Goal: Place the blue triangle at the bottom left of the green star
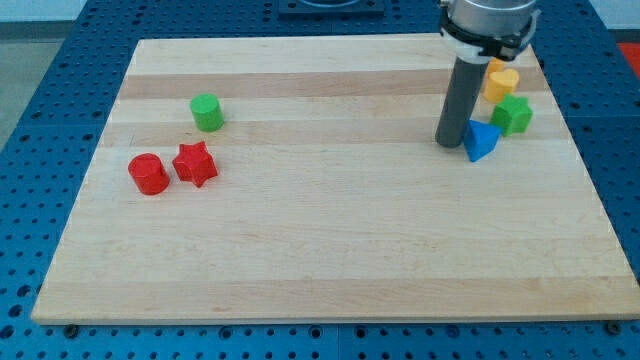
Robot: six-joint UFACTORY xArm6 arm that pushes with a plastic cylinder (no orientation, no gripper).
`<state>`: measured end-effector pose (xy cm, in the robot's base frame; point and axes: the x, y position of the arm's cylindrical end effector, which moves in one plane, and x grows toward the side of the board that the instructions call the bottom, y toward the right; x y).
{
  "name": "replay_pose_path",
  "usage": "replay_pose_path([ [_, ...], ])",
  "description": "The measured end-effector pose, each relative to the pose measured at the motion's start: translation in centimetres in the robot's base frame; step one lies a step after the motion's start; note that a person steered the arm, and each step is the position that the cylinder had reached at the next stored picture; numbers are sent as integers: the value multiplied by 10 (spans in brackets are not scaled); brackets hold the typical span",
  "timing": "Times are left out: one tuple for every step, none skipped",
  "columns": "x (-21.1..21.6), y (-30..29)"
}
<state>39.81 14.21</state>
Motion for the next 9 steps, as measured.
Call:
replay_pose_path([
  [-19, 0],
  [-19, 12],
  [-19, 19],
  [-18, 19],
  [-9, 19],
  [-1, 19],
  [0, 19],
  [5, 8],
  [16, 3],
])
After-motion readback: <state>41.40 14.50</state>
